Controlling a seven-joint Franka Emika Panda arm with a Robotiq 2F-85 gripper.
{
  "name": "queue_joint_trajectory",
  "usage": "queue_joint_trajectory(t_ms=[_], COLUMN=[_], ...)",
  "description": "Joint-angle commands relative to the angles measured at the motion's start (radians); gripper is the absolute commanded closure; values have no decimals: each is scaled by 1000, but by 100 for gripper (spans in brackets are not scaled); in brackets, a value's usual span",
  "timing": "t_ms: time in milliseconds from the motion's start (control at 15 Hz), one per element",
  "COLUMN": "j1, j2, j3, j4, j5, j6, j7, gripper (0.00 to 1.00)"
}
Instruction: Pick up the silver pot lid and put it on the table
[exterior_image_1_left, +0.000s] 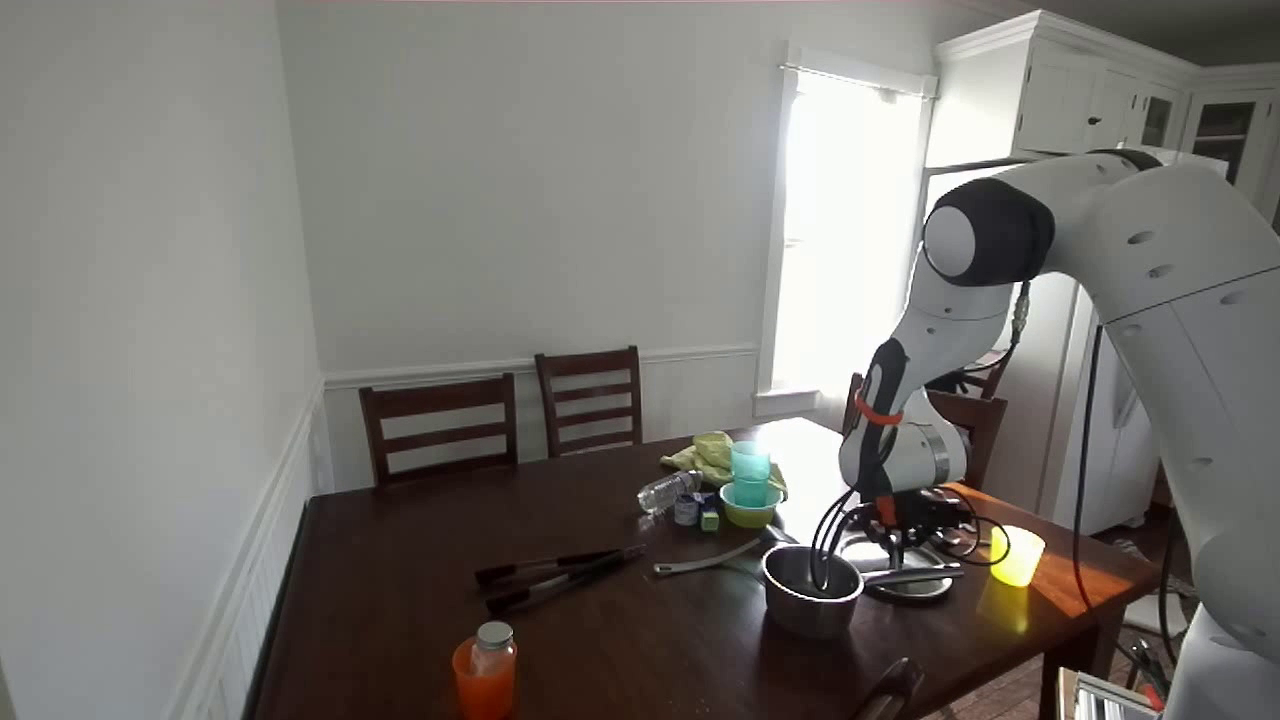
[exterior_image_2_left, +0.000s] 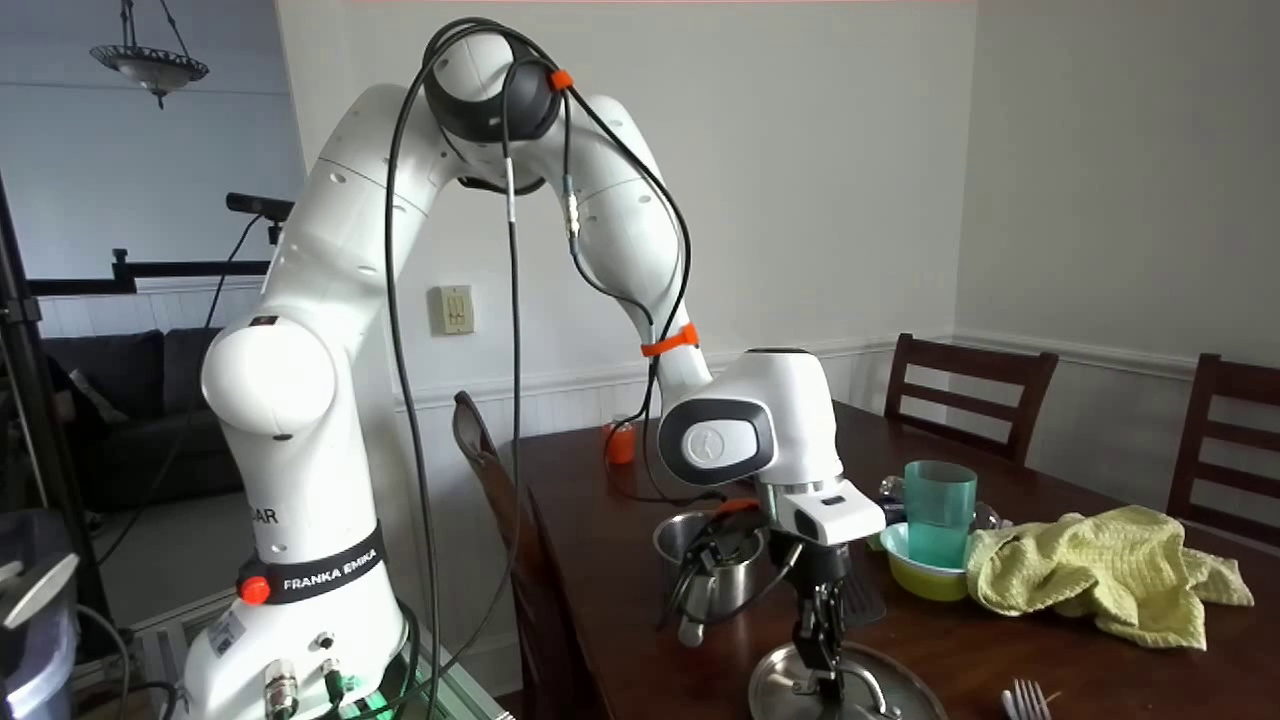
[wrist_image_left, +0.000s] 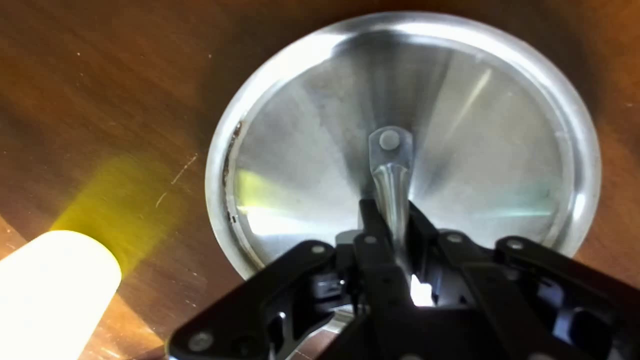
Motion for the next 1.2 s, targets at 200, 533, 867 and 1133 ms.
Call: queue_joint_trajectory(t_ms=[200, 533, 867, 1133], j1=[-16, 1, 62, 145], j2=[41, 26, -31, -109], j3=[17, -6, -100, -225], j4=[50, 49, 41, 44], j5=[68, 66, 32, -46], j6=[-31, -37, -90, -239], j7=[-36, -27, -4, 17], gripper=[92, 47, 11, 0])
